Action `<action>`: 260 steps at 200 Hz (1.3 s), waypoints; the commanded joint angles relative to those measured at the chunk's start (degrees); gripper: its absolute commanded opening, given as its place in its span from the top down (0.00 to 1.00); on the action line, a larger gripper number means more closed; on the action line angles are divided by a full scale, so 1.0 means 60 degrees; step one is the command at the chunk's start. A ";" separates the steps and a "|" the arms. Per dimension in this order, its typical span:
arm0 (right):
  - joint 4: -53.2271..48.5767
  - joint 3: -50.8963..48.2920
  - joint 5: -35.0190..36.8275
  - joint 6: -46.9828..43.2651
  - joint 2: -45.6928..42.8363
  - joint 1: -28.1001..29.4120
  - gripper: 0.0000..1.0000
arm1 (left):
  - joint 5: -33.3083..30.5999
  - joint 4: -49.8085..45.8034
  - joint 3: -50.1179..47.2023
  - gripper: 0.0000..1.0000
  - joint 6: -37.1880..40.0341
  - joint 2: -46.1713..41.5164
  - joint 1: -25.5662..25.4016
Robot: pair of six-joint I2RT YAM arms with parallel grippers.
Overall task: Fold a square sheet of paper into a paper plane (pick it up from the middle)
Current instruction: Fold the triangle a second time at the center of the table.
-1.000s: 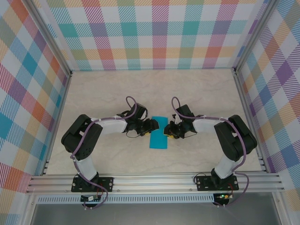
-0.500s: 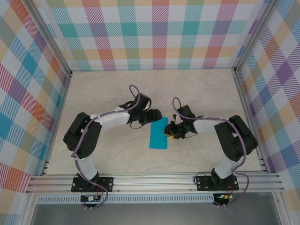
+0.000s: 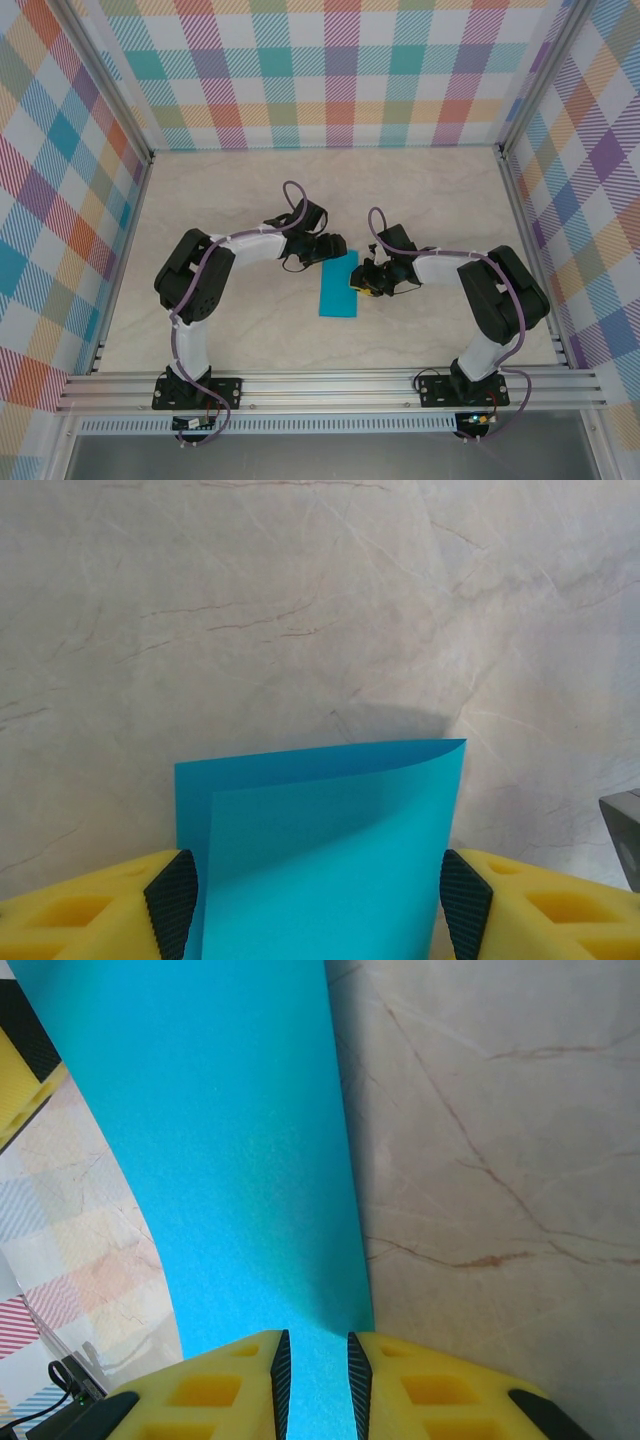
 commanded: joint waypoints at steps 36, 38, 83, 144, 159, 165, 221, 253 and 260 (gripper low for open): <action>-0.0499 -0.0311 0.0309 -0.0092 0.0086 -0.0098 0.74 | 0.0783 0.0203 0.0237 0.34 0.0181 0.0209 0.0143; -0.0490 -0.0309 0.0309 -0.0089 0.0095 -0.0091 0.74 | 0.0781 0.0207 0.0234 0.34 0.0183 0.0201 0.0143; -0.0435 -0.0316 0.0295 -0.0068 0.0124 -0.0113 0.74 | 0.0910 0.0467 -0.0262 0.35 -0.0001 -0.0299 0.0146; -0.0382 -0.0321 0.0269 -0.0072 0.0090 -0.0120 0.74 | 0.1821 0.1418 -0.1493 0.37 -0.0670 -0.1074 0.0187; -0.0335 -0.0323 0.0210 -0.0034 0.0077 -0.0113 0.75 | 0.1868 0.1562 -0.1822 0.37 -0.0811 -0.1370 0.0187; -0.0322 -0.0322 0.0192 -0.0034 0.0082 -0.0113 0.74 | 0.1928 0.1632 -0.1927 0.38 -0.0880 -0.1467 0.0190; -0.0234 -0.0314 0.0135 0.0025 0.0025 -0.0113 0.74 | 0.2795 0.2735 -0.3071 0.38 -0.1651 -0.2124 0.0173; -0.0189 -0.0331 0.0078 0.0053 0.0047 -0.0112 0.74 | 0.2900 0.2996 -0.3448 0.37 -0.1814 -0.2357 0.0161; -0.0149 -0.0319 0.0050 0.0068 0.0061 -0.0113 0.74 | 0.2838 0.2897 -0.3460 0.37 -0.1759 -0.2349 0.0152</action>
